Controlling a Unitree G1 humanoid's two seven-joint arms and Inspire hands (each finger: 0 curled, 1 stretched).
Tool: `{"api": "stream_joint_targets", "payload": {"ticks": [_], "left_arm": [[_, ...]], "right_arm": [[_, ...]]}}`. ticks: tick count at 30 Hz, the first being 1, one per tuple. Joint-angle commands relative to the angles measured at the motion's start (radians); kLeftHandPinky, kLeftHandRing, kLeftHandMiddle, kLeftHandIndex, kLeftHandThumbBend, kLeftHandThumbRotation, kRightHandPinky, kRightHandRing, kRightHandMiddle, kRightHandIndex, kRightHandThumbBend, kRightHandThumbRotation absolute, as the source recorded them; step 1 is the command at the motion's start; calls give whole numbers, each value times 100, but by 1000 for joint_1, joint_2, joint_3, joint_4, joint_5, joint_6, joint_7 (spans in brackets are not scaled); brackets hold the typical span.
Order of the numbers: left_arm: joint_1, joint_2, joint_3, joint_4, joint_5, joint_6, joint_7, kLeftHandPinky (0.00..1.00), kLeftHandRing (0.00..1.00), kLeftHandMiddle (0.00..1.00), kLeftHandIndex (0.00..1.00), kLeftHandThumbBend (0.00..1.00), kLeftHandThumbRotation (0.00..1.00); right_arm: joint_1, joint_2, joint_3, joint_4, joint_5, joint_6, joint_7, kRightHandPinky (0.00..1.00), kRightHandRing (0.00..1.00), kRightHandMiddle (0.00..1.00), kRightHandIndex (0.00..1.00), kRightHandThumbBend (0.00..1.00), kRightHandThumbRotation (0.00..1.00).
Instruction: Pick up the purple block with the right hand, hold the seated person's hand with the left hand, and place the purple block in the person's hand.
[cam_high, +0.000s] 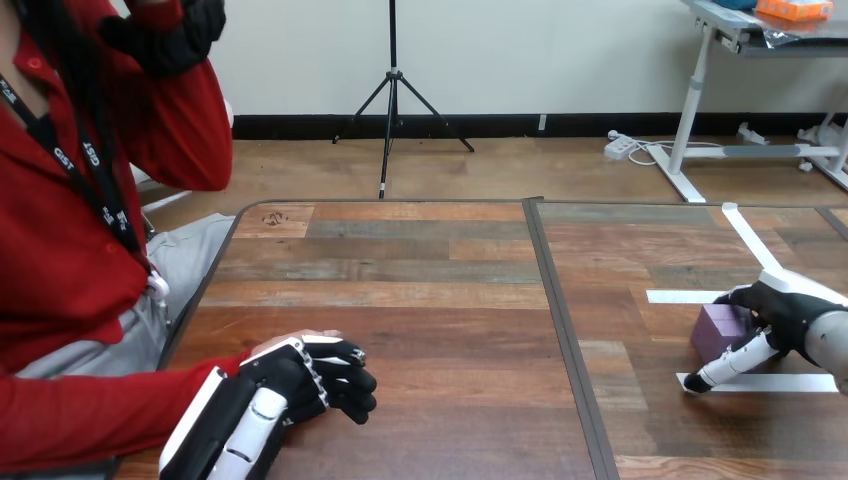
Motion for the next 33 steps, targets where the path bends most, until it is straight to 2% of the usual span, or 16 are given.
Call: {"api": "stream_joint_targets", "payload": {"ticks": [1, 7, 12, 14, 24, 33], "left_arm": [[-65, 7, 11, -29, -24, -16, -11, 51, 55, 58, 60, 65, 86], [-64, 5, 15, -31, -23, -12, -10, 51, 55, 58, 60, 66, 86], [-63, 3, 19, -32, -10, -18, -2, 51, 55, 58, 60, 66, 86], [-62, 3, 20, -33, -7, -18, 2, 51, 56, 58, 61, 66, 86], [-61, 3, 19, -36, -9, -13, 7, 52, 56, 59, 61, 68, 87], [-63, 2, 20, -32, -14, -18, 4, 52, 56, 59, 61, 68, 87]], "right_arm": [[-48, -31, 3, -14, 1, -17, -29, 64, 79, 83, 80, 100, 13], [-48, -30, 5, -15, 1, -6, -35, 60, 73, 78, 75, 96, 6], [-50, -30, 6, -16, 3, -8, -36, 60, 69, 74, 72, 89, 2], [-47, -32, 7, -18, 1, -20, -51, 60, 66, 71, 70, 85, 1], [-38, -33, -5, -19, 16, -51, -78, 57, 59, 63, 61, 73, 0], [-35, -30, -6, -11, 18, -60, -115, 55, 58, 61, 55, 66, 0]]}}
